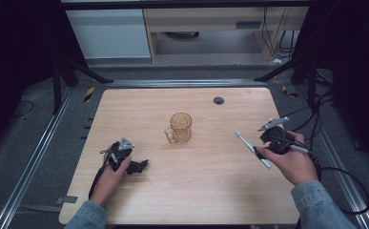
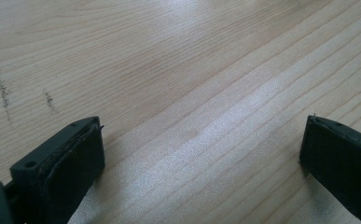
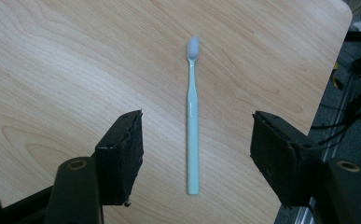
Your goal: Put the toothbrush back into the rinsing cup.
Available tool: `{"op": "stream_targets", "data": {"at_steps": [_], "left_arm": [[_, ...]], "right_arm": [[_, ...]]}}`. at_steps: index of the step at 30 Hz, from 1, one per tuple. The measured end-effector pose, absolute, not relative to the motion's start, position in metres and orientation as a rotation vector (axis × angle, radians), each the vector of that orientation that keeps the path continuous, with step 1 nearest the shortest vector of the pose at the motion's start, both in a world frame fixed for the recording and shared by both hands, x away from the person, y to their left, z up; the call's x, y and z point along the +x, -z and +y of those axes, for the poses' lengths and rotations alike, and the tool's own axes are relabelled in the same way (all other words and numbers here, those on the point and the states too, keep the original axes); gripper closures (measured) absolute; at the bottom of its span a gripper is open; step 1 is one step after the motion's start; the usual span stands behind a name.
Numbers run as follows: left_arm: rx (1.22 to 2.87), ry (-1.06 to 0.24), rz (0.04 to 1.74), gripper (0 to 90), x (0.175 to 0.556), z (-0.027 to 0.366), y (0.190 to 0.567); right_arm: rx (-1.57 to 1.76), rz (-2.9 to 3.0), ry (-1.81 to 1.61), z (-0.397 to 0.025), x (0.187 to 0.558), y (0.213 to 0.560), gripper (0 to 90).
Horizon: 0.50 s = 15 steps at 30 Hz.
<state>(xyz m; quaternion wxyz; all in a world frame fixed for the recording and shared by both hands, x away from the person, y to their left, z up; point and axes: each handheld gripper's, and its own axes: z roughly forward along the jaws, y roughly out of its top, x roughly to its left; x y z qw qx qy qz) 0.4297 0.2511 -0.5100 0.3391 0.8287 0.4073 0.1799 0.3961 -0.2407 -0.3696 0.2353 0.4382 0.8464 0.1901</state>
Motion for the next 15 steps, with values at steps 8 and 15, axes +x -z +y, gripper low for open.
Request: {"op": "stream_targets", "data": {"at_steps": [8, 15], "left_arm": [[2.151, -0.469, 1.064, 0.0, 0.430, 0.251, 0.510], [2.151, -0.471, 1.061, 0.0, 0.430, 0.251, 0.510]], "right_arm": [[1.193, 2.374, -0.379, -0.240, 0.428, 0.351, 39.3], [1.226, 2.423, -0.307, -0.239, 0.457, 0.358, 45.0]]}}
